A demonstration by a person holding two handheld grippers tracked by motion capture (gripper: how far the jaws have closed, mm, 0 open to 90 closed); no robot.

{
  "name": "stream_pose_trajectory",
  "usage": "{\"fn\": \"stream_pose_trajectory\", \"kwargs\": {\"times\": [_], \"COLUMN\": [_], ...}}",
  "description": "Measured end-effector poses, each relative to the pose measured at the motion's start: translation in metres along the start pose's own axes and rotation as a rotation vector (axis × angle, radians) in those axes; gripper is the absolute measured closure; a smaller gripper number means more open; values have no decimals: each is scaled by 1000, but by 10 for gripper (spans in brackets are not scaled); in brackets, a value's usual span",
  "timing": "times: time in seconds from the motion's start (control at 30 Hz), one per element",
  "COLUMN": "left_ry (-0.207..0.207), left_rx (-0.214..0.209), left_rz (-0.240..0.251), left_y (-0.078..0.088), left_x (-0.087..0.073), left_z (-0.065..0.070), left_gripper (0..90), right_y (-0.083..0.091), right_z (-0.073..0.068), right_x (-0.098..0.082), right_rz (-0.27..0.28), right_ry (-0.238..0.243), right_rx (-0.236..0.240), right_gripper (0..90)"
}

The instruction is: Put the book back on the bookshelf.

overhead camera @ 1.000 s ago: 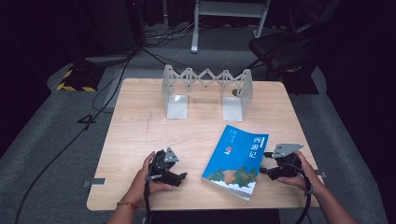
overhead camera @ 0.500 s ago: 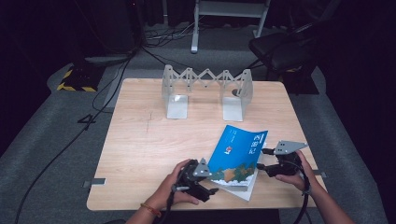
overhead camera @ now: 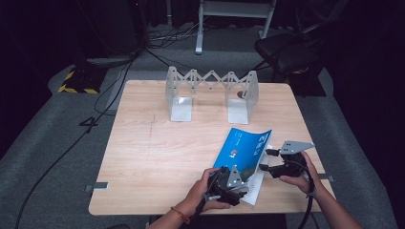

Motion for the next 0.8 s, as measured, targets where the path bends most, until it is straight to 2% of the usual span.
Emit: {"fn": "stream_pose_trajectory", "kwargs": {"times": [0.1,0.17,0.33,0.5,0.53,0.57,0.6,0.63,0.7,0.8], "left_ry": [-23,2,66,36,21,21,-5,-7,1,41], "left_rx": [5,2,0,49,81,81,115,113,107,115], "left_rz": [-8,11,16,-8,-31,-31,-57,-52,-46,-27], "left_y": [5,6,3,0,-2,-2,-4,-4,-4,-2], "left_x": [0,0,-2,-3,-5,-5,-8,-8,-8,-9], "left_z": [2,1,-2,-3,-4,-4,-3,-2,-2,-9], "left_gripper": [445,451,343,329,310,267,244,232,218,256], "right_y": [-1,-1,0,0,0,0,0,0,0,-1], "right_z": [1,1,1,0,0,0,-1,-1,-1,-3], "right_x": [-1,-1,2,5,5,5,8,9,10,13], "right_rz": [3,8,28,42,45,45,61,64,65,78], "right_ry": [-5,-9,-17,-29,-32,-32,-42,-44,-43,-46], "right_rx": [-1,2,-1,3,5,5,9,10,7,6], "right_gripper": [306,306,297,292,292,292,293,295,295,297]}}
Point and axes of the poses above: each handheld gripper's, and its own axes: y roughly backward along the jaws, x roughly out of its top, z roughly to its right, the point moved 9 cm from there along -y, roughly forward along the jaws, and after that the axes turned 9 degrees about -y, right-handed, at the moved point
